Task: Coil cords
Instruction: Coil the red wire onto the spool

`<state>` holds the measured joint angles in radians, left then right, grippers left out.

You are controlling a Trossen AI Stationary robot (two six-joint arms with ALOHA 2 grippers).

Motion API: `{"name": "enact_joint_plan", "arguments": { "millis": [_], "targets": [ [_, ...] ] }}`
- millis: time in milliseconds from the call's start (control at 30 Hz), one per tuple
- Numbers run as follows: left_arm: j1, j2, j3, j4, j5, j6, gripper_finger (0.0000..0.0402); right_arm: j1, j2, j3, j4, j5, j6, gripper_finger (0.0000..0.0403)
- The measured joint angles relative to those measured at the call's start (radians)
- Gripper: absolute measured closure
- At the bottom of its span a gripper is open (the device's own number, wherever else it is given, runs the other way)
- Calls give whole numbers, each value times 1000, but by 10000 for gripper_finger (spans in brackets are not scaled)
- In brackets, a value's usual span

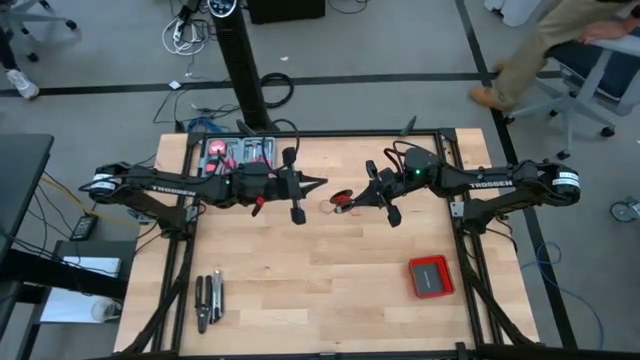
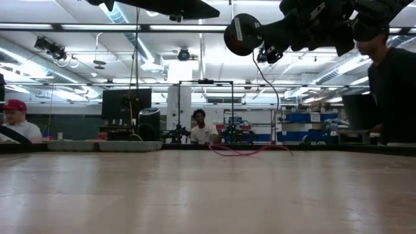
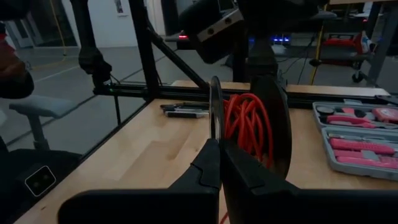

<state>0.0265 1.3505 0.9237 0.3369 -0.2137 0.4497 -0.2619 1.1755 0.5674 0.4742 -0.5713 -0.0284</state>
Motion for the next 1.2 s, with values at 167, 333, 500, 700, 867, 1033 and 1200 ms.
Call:
{"name": "enact_joint_plan", "arguments": {
  "millis": [167,333,500,700,867,1033,1200],
  "targets": [
    [0,46,-13,20,35,-73,401,0,0,0,9,-24,7,402],
    [0,103,-13,40,54,-119,401,0,0,0,90,-116,38,402],
    [0,135,-13,148,89,-146,401,0,0,0,214,-172,61,402],
    [0,189,-13,256,170,-207,401,0,0,0,268,-175,61,402],
    [1,226,-13,254,213,-259,401,0,0,0,269,-184,62,402],
    [2,244,-12,261,282,-305,401,0,0,0,291,-184,61,402],
    [2,276,-13,281,295,-387,400,-2,0,0,293,-176,60,401]
  ]
}}
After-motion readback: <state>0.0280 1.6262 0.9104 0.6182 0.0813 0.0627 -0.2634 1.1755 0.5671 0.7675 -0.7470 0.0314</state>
